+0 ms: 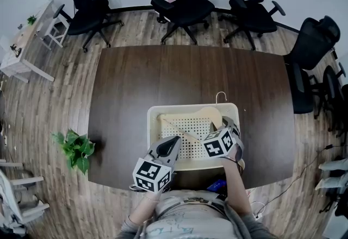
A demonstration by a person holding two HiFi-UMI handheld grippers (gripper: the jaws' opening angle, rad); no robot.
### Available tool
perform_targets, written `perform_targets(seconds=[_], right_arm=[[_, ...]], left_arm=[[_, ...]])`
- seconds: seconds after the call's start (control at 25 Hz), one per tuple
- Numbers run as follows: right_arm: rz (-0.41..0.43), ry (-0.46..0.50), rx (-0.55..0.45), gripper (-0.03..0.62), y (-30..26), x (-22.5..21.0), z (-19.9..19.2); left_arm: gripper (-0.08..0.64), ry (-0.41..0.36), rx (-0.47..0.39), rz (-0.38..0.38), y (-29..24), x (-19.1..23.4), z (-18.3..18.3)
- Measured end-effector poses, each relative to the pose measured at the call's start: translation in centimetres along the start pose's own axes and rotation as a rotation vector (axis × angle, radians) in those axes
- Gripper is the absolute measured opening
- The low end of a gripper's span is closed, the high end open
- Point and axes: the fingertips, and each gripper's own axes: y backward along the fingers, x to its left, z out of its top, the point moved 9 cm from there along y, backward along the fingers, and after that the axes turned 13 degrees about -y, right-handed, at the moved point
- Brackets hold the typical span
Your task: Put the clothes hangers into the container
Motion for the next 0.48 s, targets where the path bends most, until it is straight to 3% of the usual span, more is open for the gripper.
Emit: perform_targets(seconds=[0.24, 0.48], right_arm=[[-0.004, 0.007, 0.004, 0.157, -0.03, 0.19, -0.12], [-0.013, 0.027, 0.016, 0.201, 0.01, 0.04, -0.33]], left_arm=[[0.011, -0.001, 0.000, -0.001, 0.18, 0.06, -0.19], [0.011, -0.002, 0.000, -0.005, 0.09, 0.04, -0.06]])
